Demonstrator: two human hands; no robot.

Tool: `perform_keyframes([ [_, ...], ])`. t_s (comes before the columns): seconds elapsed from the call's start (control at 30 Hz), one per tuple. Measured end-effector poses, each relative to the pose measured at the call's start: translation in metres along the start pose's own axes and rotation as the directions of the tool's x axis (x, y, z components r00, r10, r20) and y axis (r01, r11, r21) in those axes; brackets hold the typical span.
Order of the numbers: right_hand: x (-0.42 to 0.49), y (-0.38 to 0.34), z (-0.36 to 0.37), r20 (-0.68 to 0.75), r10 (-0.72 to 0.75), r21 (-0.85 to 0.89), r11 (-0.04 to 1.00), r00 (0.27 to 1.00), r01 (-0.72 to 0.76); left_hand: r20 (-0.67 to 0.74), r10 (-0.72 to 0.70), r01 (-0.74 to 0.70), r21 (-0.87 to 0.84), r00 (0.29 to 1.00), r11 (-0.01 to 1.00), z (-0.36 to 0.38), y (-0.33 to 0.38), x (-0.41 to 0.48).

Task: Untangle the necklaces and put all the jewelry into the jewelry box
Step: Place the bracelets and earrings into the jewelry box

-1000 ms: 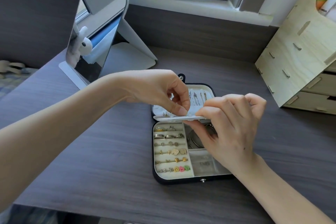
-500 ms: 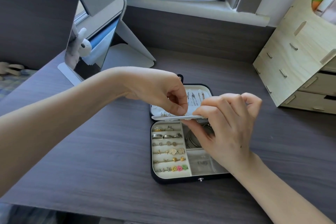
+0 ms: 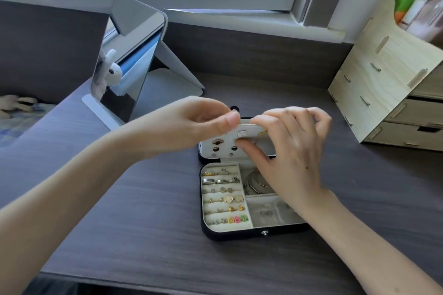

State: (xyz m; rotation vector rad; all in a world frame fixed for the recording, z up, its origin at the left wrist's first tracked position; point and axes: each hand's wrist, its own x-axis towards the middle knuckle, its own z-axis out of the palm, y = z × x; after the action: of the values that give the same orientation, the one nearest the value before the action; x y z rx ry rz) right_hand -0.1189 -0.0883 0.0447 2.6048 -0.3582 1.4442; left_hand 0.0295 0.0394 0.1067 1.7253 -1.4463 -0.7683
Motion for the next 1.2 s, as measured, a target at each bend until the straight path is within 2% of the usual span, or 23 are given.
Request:
perform_keyframes([
  [0.1, 0.007, 0.001, -0.002, 0.051, 0.018, 0.007, 1.000, 0.999, -0.019, -0.109, 0.076, -0.060, 0.138, 0.991, 0.989, 0.009, -0.002, 0.002],
  [0.17, 0.009, 0.006, -0.010, 0.073, 0.048, 0.052, 0.997, 0.996, -0.052, -0.172, 0.089, -0.050, 0.217, 0.981, 0.975, 0.011, -0.005, 0.007],
  [0.27, 0.003, 0.025, -0.032, 0.080, 0.147, 0.071, 0.986, 0.986, -0.153, -0.247, 0.027, 0.012, 0.154, 0.969, 0.988, 0.011, -0.009, 0.013],
  [0.33, -0.009, 0.046, -0.047, 0.148, 0.220, 0.072, 0.970, 0.964, -0.232, -0.291, 0.000, 0.030, 0.097, 0.957, 0.995, 0.011, -0.011, 0.017],
  [0.43, -0.035, 0.072, -0.066, 0.419, 0.289, 0.097, 0.928, 0.861, -0.359, -0.342, -0.019, 0.035, 0.041, 0.940, 0.999, 0.013, -0.014, 0.023],
  [0.53, -0.060, 0.083, -0.077, 0.628, 0.277, 0.015, 0.930, 0.727, -0.367, -0.378, -0.050, 0.050, -0.010, 0.924, 0.999, 0.015, -0.017, 0.029],
  [0.6, -0.069, 0.083, -0.077, 0.651, 0.293, -0.010, 0.926, 0.700, -0.377, -0.390, -0.071, 0.056, -0.049, 0.918, 0.997, 0.016, -0.019, 0.032],
  [0.83, -0.070, 0.070, -0.060, 0.643, 0.214, -0.003, 0.961, 0.735, -0.277, -0.468, -0.082, 0.037, -0.103, 0.880, 0.994, 0.019, -0.023, 0.035],
  [0.97, -0.068, 0.074, -0.060, 0.683, 0.267, -0.016, 0.936, 0.680, -0.352, -0.454, -0.099, 0.047, -0.125, 0.885, 0.991, 0.019, -0.024, 0.034],
  [1.03, -0.068, 0.075, -0.063, 0.675, 0.326, -0.004, 0.899, 0.662, -0.439, -0.455, -0.084, 0.032, -0.121, 0.887, 0.992, 0.019, -0.023, 0.034],
  [1.1, -0.062, 0.074, -0.067, 0.651, 0.418, 0.062, 0.803, 0.634, -0.593, -0.447, -0.072, 0.015, -0.130, 0.892, 0.991, 0.021, -0.021, 0.033],
  [1.2, -0.043, 0.065, -0.070, 0.633, 0.513, 0.304, 0.524, 0.580, -0.796, -0.428, -0.079, 0.014, -0.153, 0.900, 0.988, 0.025, -0.016, 0.033],
])
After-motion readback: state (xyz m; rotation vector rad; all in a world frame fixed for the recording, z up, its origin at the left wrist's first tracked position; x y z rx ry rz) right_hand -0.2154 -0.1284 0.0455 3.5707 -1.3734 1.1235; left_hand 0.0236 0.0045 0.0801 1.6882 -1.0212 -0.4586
